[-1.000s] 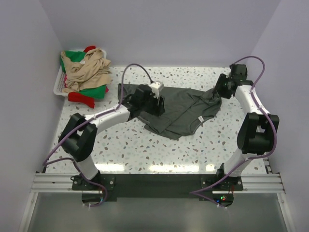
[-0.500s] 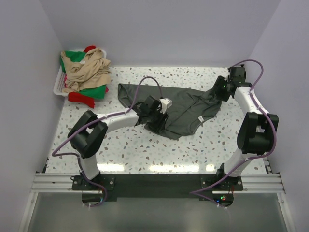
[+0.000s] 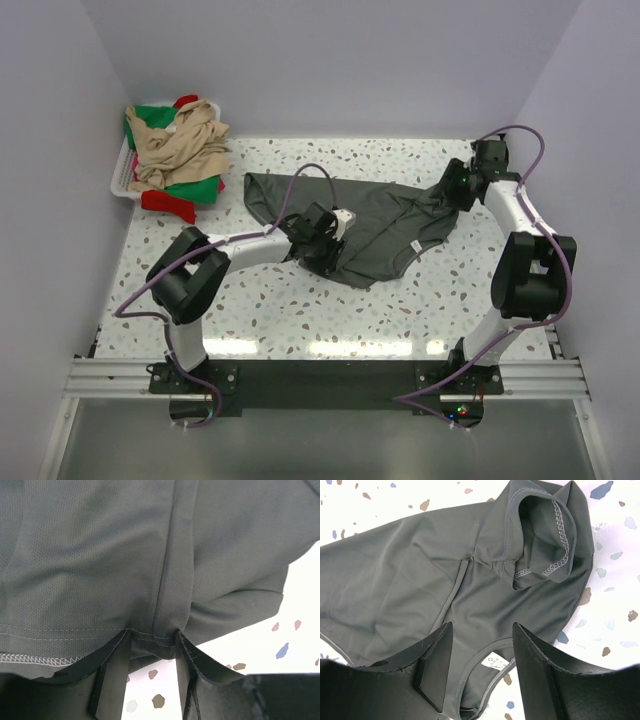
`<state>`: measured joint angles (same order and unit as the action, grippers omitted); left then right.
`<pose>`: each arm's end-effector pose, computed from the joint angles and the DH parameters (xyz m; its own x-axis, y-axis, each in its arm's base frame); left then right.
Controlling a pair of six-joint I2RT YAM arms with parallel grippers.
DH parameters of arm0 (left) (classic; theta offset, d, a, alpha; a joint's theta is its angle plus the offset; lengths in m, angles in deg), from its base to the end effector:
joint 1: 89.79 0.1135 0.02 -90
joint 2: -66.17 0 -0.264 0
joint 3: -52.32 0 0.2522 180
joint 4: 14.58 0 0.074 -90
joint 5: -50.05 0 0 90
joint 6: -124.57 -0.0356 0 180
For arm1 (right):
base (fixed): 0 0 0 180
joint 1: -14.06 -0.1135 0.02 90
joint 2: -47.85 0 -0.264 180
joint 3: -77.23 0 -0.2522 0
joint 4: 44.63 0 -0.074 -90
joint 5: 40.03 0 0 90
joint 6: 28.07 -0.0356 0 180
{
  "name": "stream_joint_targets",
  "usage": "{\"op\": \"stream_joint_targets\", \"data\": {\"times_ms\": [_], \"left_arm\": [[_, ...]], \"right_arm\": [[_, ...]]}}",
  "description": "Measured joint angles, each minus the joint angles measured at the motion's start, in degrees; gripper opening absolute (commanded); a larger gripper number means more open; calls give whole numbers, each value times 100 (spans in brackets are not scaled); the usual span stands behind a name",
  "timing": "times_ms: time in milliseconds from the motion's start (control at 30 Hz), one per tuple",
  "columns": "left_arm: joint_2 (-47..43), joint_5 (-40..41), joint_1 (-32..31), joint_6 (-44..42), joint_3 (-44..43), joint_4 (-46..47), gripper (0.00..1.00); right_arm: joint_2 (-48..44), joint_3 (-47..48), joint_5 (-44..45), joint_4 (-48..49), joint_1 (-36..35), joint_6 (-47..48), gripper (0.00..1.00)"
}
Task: Fold and stack the t-shirts
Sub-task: Flatten the tshirt out
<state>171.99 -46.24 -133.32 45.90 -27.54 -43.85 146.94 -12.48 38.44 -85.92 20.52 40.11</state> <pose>0.2736 -0.2653 0.1672 -0.7273 0.4216 -0.5415 0.5987 0.7756 -0.2003 0.3792 -0.0358 0.2521 -0.7140 0.4474 -0.5386 0.2673 0.8852 0.3808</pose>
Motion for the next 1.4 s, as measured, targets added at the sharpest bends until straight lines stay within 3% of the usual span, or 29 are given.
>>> {"op": "stream_joint_targets", "data": {"times_ms": [100,400,467,633,867,1133,1267,1400], "left_arm": [[111,57,0,0,0,9,39],[129,221,0,15,-26,4,3],[118,304,0,24,-26,-11,1],[-278,931,0,173,-26,-260,0],[-1587,1882,127,599,-142,-610,0],[-2549,2924,890,944,188,-1043,0],[-3021,3145,1408,911,691,-1204,0],[-3097,3167,1458,883,796,-1259,0]], "right_arm": [[0,-20,-2,7,0,-4,55],[-2,-39,0,17,0,-4,55],[-4,-39,2,17,0,-4,55],[-2,-28,26,11,13,0,56],[157,164,127,-2,149,2,56],[470,227,151,-74,282,-2,56],[483,411,103,-76,328,-4,56],[505,490,-245,39,339,-22,54]]}}
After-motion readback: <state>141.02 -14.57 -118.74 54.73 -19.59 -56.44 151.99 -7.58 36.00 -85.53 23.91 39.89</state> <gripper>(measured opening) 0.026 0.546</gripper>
